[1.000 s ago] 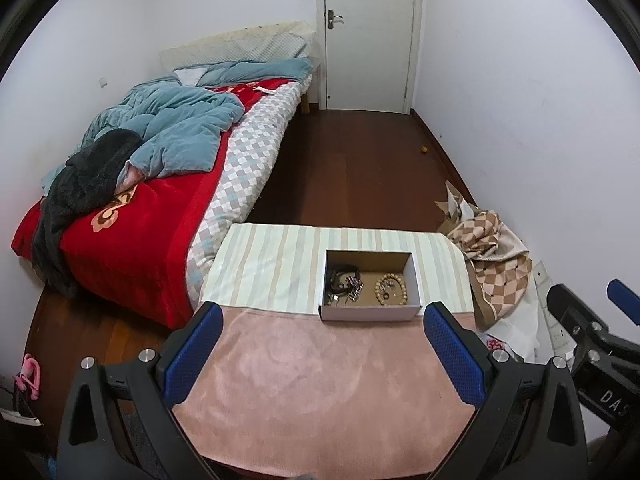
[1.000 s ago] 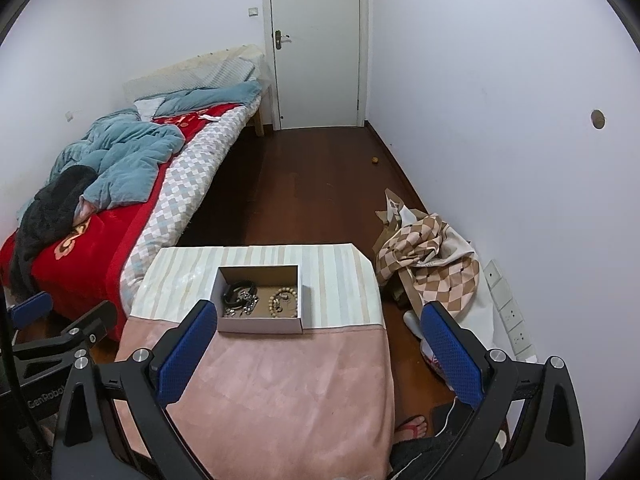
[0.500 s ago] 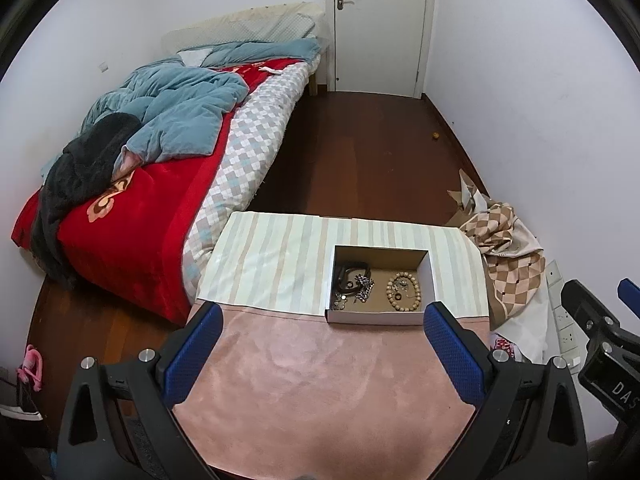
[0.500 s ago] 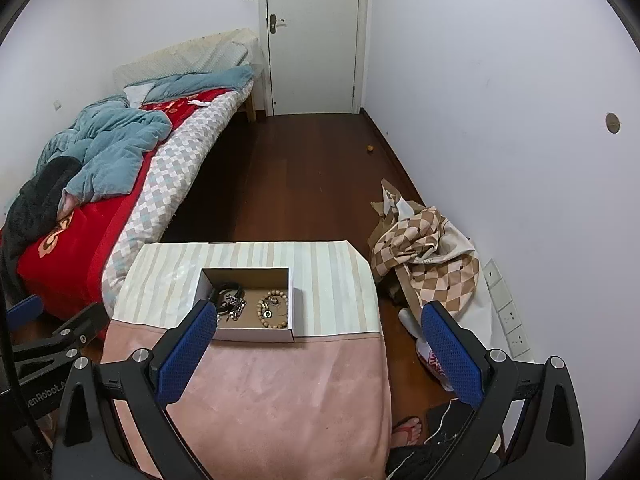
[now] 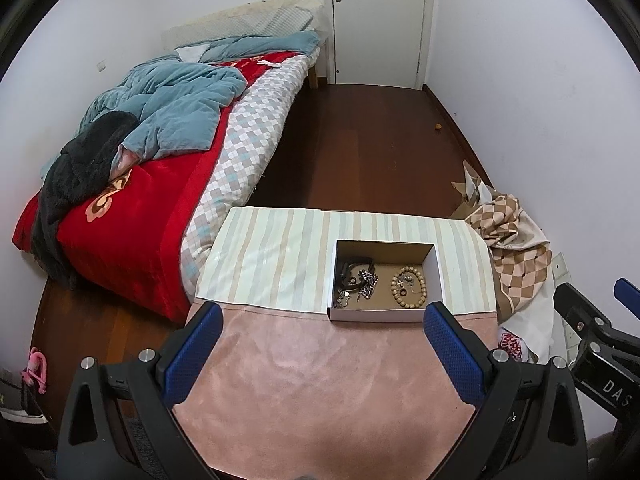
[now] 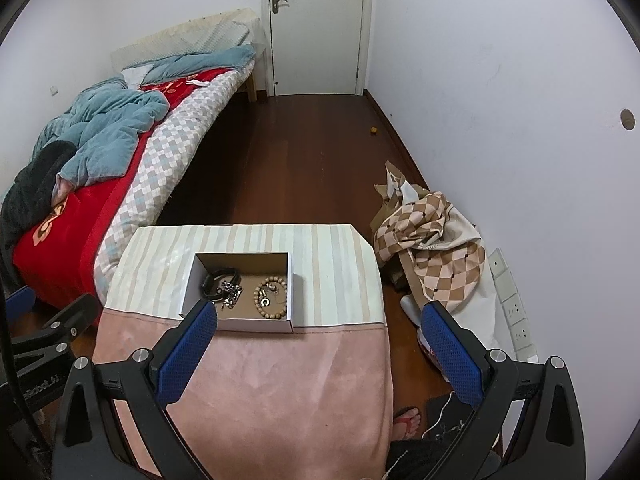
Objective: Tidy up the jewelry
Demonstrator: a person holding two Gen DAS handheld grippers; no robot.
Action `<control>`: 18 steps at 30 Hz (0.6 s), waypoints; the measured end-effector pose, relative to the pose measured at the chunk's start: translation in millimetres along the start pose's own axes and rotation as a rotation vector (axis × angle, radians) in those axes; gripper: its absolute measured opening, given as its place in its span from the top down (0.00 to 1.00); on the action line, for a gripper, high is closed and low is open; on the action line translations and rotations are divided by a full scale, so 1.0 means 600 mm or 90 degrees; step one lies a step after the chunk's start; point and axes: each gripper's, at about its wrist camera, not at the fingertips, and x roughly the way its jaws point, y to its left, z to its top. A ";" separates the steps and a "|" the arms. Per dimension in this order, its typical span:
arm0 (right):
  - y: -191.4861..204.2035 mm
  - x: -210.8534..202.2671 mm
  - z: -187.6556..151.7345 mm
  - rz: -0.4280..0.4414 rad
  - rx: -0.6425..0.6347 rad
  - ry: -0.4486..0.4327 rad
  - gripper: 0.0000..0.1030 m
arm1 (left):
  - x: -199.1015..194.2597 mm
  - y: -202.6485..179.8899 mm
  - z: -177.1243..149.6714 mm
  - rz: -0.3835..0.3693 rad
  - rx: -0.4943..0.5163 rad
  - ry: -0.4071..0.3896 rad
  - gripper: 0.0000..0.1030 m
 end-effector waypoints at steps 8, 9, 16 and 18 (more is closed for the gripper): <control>0.000 0.003 0.000 -0.002 -0.005 0.006 0.00 | 0.000 0.002 -0.002 -0.005 0.001 0.000 0.01; 0.001 0.003 0.001 -0.001 -0.005 0.006 0.00 | 0.001 0.001 -0.001 -0.004 0.000 0.000 0.01; 0.001 0.000 0.001 -0.001 -0.009 0.006 0.00 | -0.001 0.002 -0.003 -0.002 0.000 -0.003 0.01; 0.002 0.001 0.002 -0.002 -0.009 0.006 0.00 | -0.002 0.002 -0.004 -0.001 0.000 -0.005 0.01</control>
